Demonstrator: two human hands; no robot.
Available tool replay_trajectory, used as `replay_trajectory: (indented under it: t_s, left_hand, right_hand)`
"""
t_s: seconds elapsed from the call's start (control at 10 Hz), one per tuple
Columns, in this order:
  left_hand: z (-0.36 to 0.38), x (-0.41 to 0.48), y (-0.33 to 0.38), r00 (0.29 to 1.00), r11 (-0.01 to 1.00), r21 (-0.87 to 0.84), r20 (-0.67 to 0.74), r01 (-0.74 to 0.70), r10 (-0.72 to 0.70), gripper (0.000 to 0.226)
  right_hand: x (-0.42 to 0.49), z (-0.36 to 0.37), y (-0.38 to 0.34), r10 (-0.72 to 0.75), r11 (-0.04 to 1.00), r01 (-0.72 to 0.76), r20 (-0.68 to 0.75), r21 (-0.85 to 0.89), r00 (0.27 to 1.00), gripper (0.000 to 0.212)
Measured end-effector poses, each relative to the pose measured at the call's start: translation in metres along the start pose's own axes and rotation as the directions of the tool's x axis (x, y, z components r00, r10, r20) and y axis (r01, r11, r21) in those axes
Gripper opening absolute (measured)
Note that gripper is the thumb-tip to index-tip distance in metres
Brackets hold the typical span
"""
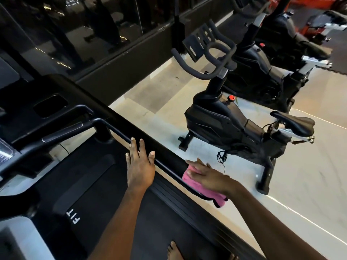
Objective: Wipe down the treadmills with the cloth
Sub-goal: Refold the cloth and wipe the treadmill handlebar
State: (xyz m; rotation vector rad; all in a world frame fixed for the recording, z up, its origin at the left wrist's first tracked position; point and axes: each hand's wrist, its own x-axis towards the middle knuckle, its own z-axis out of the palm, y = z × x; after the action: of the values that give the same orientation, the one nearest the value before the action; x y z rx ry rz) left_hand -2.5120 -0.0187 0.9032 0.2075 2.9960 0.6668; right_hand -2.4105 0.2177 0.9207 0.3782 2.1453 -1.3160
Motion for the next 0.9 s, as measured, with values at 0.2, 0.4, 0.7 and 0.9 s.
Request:
replay_trajectory:
  t_s: [0.2,0.4,0.7,0.9]
  left_hand:
    - [0.001,0.002,-0.002,0.999,1.0,0.01,0.034,0.01,-0.01,0.067]
    - [0.001,0.003,-0.001,0.999,1.0,-0.013,0.041,0.02,-0.02,0.066]
    - [0.005,0.002,-0.003,0.999,0.999,-0.047,0.05,0.024,-0.022,0.066]
    - [0.005,0.002,-0.005,0.996,0.999,-0.03,0.075,0.039,-0.037,0.066]
  right_hand:
    - [0.055,0.004,-0.03,0.246,0.966,-0.243,-0.019,0.091,0.969,0.1]
    - [0.011,0.023,-0.023,0.059,0.933,-0.141,-0.248,-0.331,0.967,0.083]
    - [0.02,-0.002,-0.041,0.155,0.804,-0.214,0.15,0.555,0.976,0.077]
    - [0.029,0.001,-0.033,0.135,0.979,-0.151,0.117,0.134,0.984,0.085]
